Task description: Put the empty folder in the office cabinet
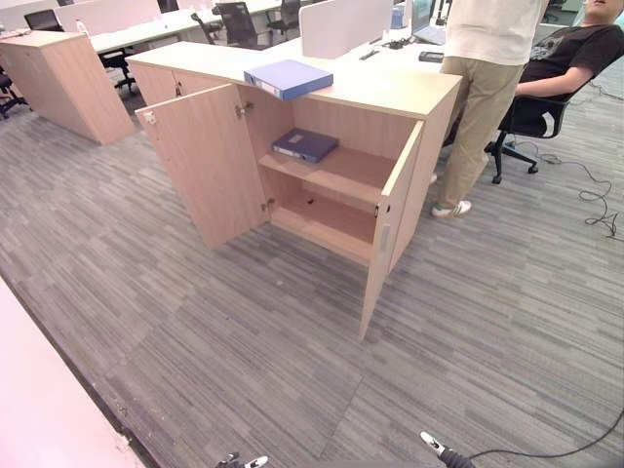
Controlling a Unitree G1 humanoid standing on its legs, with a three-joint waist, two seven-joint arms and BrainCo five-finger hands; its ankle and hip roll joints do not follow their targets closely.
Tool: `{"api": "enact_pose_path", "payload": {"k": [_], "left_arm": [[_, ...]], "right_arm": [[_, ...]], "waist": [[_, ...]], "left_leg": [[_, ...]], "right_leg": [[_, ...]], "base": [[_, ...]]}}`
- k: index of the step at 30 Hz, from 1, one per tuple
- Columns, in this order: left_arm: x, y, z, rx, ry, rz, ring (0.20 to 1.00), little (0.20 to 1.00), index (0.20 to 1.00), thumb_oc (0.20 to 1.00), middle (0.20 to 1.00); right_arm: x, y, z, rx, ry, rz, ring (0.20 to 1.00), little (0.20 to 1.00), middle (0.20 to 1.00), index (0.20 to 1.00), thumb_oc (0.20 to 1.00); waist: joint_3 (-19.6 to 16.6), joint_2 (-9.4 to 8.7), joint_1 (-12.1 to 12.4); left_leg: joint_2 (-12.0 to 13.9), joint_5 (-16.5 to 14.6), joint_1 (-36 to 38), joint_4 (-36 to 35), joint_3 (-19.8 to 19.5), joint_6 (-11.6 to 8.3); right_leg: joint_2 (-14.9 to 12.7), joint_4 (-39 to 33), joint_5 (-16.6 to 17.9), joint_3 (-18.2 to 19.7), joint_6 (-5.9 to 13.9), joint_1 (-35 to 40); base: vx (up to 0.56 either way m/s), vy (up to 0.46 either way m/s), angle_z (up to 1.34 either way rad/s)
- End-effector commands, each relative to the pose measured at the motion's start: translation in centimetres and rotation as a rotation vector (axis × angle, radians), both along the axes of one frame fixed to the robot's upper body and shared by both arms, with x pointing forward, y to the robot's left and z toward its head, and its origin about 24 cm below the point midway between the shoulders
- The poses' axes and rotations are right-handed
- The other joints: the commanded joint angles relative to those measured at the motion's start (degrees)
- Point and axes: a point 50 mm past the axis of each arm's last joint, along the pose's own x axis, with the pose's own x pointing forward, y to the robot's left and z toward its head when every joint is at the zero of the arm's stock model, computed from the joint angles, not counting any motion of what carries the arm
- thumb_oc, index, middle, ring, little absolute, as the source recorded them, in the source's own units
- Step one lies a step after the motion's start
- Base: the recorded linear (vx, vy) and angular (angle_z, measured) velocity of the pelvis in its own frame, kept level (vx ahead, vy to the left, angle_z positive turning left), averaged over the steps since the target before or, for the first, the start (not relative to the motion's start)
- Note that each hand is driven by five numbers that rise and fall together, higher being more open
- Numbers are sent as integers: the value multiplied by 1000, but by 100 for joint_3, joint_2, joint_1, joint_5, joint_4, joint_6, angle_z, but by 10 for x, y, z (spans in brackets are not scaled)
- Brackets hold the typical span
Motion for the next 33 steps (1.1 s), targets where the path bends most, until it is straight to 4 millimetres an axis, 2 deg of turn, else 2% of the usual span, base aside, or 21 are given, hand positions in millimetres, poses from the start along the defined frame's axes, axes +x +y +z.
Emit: {"api": "enact_pose_path", "payload": {"k": [1,24,33], "left_arm": [[8,-16,-2,-36,7,1,1000,1000,1000,1000,1000],[5,-10,-3,-21,28,7,1000,1000,1000,1000,1000],[5,-7,-2,-11,30,12,1000,1000,1000,1000,1000]], "right_arm": [[12,15,-1,43,-25,-8,1000,1000,1000,1000,1000],[10,20,-3,55,-18,3,1000,1000,1000,1000,1000],[8,23,-3,59,-13,17,1000,1000,1000,1000,1000]], "waist": [[-53,-259,-3],[-79,-295,22],[-59,-320,57]], "left_leg": [[112,339,-71,-303,499,-203],[101,341,-75,-303,440,-210],[102,394,-135,-303,366,-254]], "right_leg": [[-357,-133,-187,71,623,715],[-359,-133,-199,36,623,763],[-377,-133,-196,-134,619,790]], "base": [[0,0,0],[0,0,0],[-6,-16,8]]}}
